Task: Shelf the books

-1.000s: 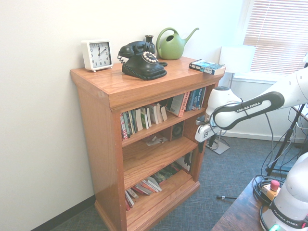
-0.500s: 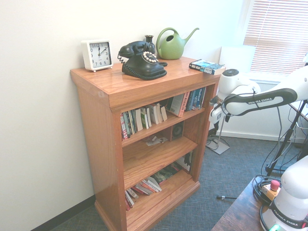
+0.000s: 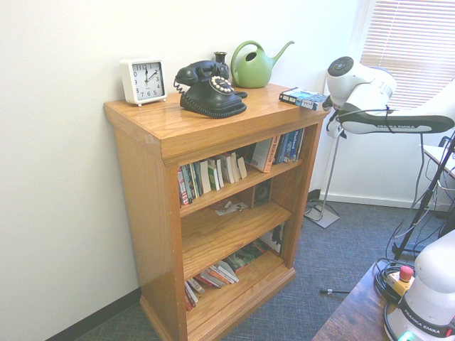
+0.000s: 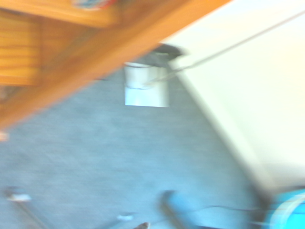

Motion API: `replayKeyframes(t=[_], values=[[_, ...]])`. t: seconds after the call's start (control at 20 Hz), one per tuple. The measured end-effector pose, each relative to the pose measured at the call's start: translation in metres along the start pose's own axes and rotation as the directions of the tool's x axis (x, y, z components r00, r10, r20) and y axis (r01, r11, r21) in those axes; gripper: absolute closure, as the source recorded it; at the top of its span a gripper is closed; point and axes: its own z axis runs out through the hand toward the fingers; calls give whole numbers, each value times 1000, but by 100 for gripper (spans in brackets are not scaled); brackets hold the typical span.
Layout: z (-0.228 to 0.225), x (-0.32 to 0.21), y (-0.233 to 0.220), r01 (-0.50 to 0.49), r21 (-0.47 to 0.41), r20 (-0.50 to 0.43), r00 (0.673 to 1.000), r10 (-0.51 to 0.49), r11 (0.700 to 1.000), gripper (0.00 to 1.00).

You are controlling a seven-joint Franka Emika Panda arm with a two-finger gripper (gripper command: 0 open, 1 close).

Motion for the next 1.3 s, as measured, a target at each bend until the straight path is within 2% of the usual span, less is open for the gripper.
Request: replayKeyframes(t=[0.4, 0.6, 0.95, 1.2, 1.25, 1.3], values=[[-44, 8, -34, 65, -221, -132, 987, -96, 973, 0], [-38, 21, -56, 68, -309, -156, 980, -121, 948, 0], [-30, 25, -103, 82, -363, -203, 965, -164, 928, 0], [-23, 38, -119, 72, -384, -224, 960, -169, 921, 0], [-24, 41, -120, 67, -382, -227, 960, -164, 922, 100], [-24, 43, -122, 66, -382, -228, 960, -163, 922, 100]])
